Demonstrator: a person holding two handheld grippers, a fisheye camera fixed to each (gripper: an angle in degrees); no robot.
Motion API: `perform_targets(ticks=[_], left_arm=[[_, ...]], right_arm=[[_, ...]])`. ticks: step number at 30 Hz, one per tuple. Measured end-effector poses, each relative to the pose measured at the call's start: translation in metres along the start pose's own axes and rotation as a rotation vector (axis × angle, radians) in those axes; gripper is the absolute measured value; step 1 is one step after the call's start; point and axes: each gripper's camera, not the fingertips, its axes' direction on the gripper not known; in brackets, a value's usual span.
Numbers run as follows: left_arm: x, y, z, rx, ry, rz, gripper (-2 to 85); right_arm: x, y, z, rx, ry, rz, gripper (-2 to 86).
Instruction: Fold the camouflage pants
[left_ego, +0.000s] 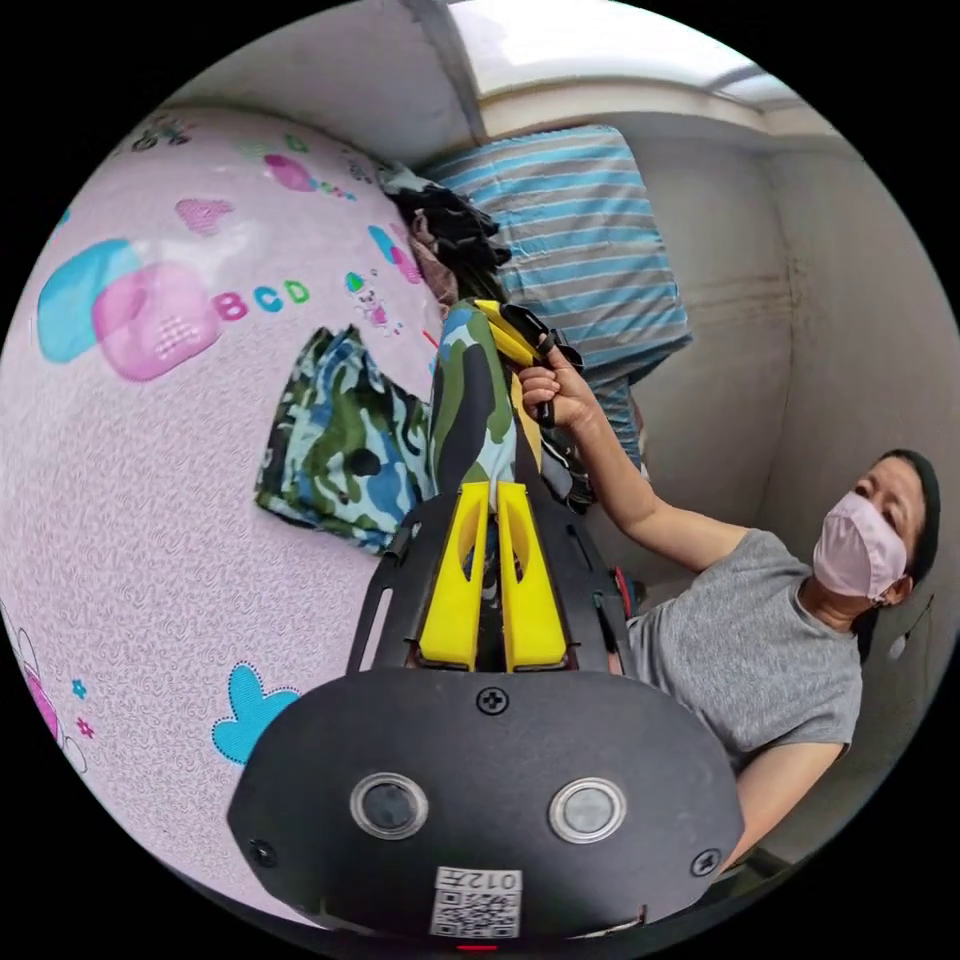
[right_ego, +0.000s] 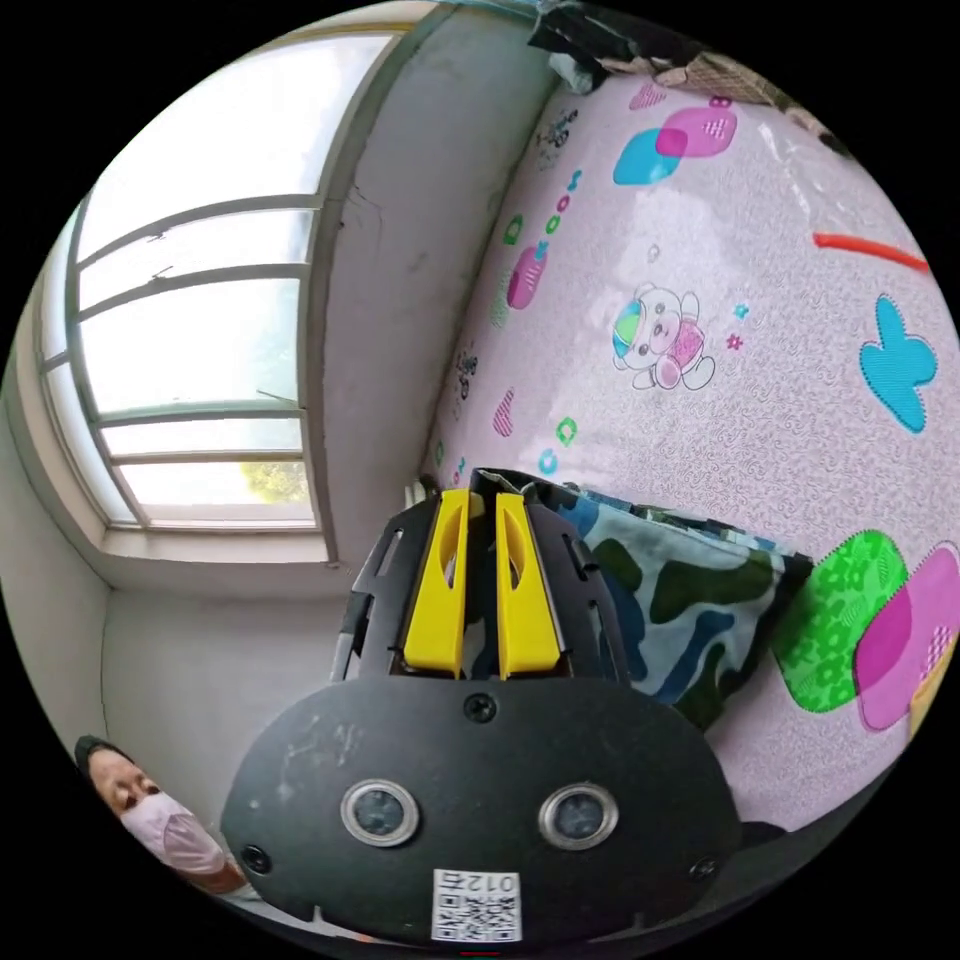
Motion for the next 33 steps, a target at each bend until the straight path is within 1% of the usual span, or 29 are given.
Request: perform_targets(ticks=[2, 7, 10, 14, 18, 22, 25, 28, 32, 33], left_arm=[[-0.032, 0.0, -0.006, -0.001, 0.013, -0.05, 0.5], [-0.107, 0.003, -0.014, -0.033, 0.019, -0.17, 1.0], [-0.134, 0.005, -0.011, -0.059, 0.034, -0.224, 1.3], [-0.148, 0.002, -0.008, -0.063, 0.046, -0.233, 1.9], [-0.151, -0.003, -0.005, -0.107, -0.005, -0.235, 4.1], [-0.126, -0.007, -0.027, -0.013, -0.102, -0.18, 10.8], [-0.105, -0.012, -0.013, -0.067, -0.175, -0.136, 12.5], [-0.101, -0.016, 0.02, -0.173, -0.243, -0.15, 12.2], [-0.105, -0.018, 0.053, -0.227, -0.258, -0.186, 9.5], [-0.104, -0.019, 0.061, -0.244, -0.293, -0.193, 8.2]], right_arm=[[0.006, -0.012, 0.038, -0.026, 0.051, 0.037, 4.7], [0.018, -0.026, 0.1, -0.081, 0.166, 0.057, 5.1], [0.025, -0.026, 0.128, -0.1, 0.205, 0.063, 5.4], [0.026, -0.027, 0.146, -0.112, 0.196, 0.05, 5.7], [0.01, -0.026, 0.141, -0.152, 0.173, -0.073, 6.4], [0.005, -0.018, 0.097, -0.155, 0.164, -0.169, 8.7], [0.021, -0.008, 0.062, -0.164, 0.232, -0.216, 10.4], [0.046, 0.002, 0.046, -0.184, 0.294, -0.206, 13.3], [0.067, 0.012, 0.054, -0.227, 0.298, -0.24, 12.4], [0.069, 0.014, 0.057, -0.237, 0.297, -0.247, 11.8]])
